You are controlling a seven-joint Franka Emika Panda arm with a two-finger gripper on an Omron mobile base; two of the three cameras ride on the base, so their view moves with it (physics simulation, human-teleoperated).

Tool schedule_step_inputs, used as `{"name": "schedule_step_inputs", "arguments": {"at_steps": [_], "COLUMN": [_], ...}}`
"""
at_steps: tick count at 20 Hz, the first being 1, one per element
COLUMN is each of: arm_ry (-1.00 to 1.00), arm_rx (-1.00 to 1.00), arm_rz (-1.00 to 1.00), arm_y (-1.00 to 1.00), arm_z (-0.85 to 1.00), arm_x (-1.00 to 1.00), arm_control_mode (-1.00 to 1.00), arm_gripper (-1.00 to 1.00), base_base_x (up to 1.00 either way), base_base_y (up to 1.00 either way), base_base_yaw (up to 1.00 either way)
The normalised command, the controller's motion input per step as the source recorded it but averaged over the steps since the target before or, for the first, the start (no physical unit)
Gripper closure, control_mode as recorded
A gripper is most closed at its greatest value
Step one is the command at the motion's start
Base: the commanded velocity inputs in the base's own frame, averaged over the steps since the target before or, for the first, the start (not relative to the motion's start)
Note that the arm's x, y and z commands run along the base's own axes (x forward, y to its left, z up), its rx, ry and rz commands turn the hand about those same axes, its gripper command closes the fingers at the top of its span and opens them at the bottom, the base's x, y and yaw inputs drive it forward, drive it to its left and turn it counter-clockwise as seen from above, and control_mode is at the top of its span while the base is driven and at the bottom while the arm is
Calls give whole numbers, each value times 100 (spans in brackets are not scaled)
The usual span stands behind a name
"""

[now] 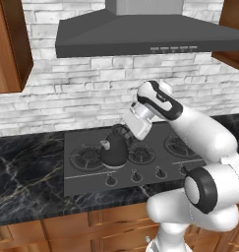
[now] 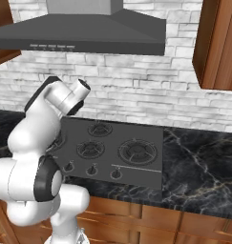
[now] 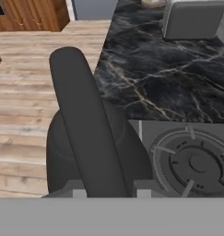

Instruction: The kettle is done boiling. Turn off the stove, then wait for 300 timesteps before moving the kettle to the dining table.

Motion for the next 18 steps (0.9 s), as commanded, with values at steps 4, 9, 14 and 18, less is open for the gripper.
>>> {"name": "schedule_step_inputs", "arguments": {"at_steps": [4,9,14,18], "arm_ry": [0,0,0,0], "arm_rx": [0,0,0,0], "arm_rz": [0,0,0,0], "arm_y": [0,0,0,0], "arm_z": [0,0,0,0], "arm_x": [0,0,0,0], "arm_control_mode": [100,100,100,100], "arm_gripper": [100,100,100,100], "base_base_x": [-57,-46,-25,-11], "base_base_y": [-26,-25,-11,-7], "base_base_yaw": [-14,-27,-41,-51]}}
